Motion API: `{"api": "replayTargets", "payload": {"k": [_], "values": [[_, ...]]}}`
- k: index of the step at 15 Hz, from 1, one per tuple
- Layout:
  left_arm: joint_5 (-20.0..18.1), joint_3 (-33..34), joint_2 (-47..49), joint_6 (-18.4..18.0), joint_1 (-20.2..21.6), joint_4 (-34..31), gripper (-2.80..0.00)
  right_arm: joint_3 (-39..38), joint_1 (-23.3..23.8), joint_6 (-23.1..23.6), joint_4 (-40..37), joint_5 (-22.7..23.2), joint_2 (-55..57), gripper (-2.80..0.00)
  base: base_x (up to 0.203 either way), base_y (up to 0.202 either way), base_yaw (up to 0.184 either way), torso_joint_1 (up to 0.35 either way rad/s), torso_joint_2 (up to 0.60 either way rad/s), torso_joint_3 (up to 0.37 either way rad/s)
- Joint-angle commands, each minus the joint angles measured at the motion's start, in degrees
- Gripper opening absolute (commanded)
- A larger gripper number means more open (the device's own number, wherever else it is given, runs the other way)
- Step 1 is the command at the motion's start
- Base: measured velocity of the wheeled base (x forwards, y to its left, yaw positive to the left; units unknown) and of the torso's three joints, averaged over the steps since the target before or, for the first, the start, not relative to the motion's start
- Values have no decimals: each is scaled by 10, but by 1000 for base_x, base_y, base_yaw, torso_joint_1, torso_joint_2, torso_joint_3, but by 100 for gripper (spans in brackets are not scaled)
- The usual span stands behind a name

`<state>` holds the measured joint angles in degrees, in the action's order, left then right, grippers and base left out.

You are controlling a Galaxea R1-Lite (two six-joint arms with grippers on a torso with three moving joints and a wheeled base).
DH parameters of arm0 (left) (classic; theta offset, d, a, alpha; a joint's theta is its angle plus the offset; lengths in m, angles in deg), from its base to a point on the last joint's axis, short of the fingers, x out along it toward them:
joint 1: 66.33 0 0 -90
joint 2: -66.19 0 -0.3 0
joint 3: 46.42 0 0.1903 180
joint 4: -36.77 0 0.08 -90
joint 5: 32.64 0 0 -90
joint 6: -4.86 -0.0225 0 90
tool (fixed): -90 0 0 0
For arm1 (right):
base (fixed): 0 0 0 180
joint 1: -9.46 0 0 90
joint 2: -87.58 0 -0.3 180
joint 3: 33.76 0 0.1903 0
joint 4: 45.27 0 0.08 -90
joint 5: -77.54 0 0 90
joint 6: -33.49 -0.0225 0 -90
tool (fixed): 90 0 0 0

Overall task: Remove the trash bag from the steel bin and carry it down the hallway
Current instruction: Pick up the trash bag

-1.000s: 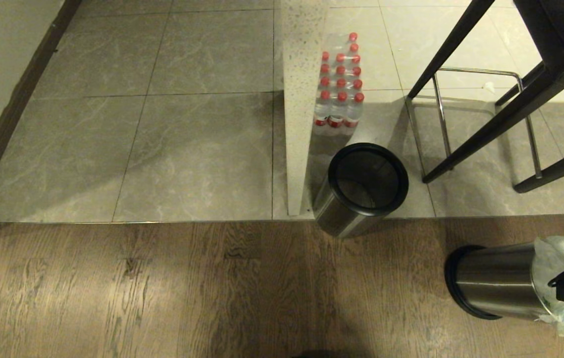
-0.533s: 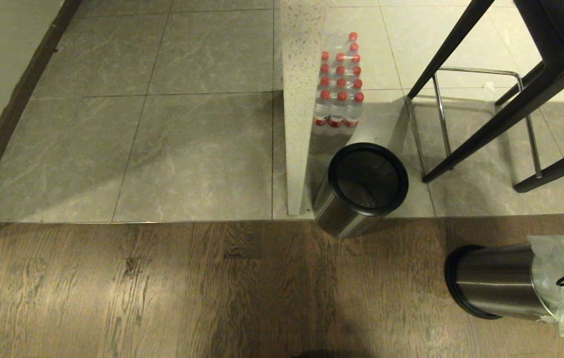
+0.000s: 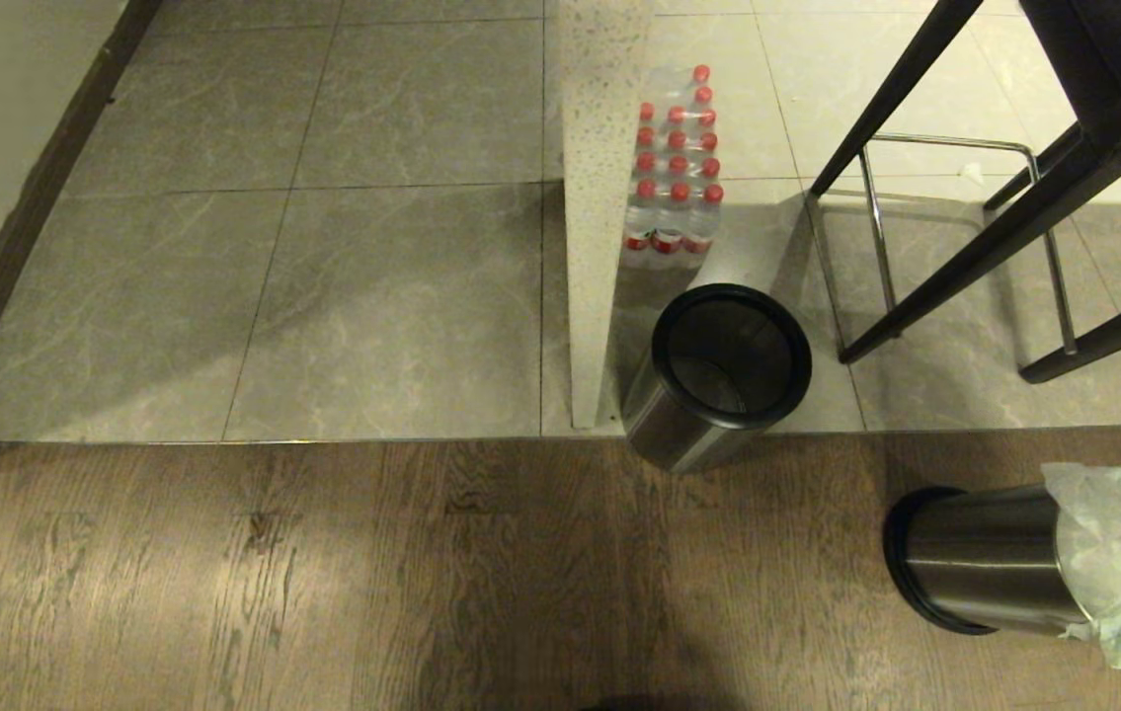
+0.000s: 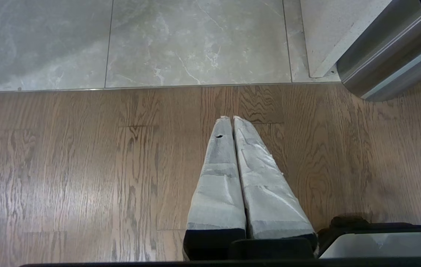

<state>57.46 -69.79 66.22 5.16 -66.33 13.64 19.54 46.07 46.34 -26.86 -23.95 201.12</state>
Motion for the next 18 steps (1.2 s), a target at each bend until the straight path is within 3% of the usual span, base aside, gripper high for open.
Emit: {"api": "replayTargets", "payload": {"k": [1, 3, 5, 8, 12, 18], "values": [[0, 0, 1, 0, 1, 0, -280, -38, -23, -4, -33, 6, -65, -280, 0, 0, 0, 0, 0, 0], [0, 1, 1, 0, 0, 0, -280, -41, -43, -12, -63, 12, -70, -280, 0, 0, 0, 0, 0, 0], [1, 0, 1, 0, 0, 0, -280, -24, -50, -51, -73, 10, -57, -280, 0, 0, 0, 0, 0, 0], [0, 0, 1, 0, 0, 0, -280, -30, -50, -57, -92, 17, -48, -280, 0, 0, 0, 0, 0, 0], [0, 0, 1, 0, 0, 0, -280, -9, -51, -85, -83, 73, -20, -280, 0, 0, 0, 0, 0, 0], [0, 0, 1, 0, 0, 0, -280, -14, -46, -113, -53, 76, -22, -280, 0, 0, 0, 0, 0, 0]]}}
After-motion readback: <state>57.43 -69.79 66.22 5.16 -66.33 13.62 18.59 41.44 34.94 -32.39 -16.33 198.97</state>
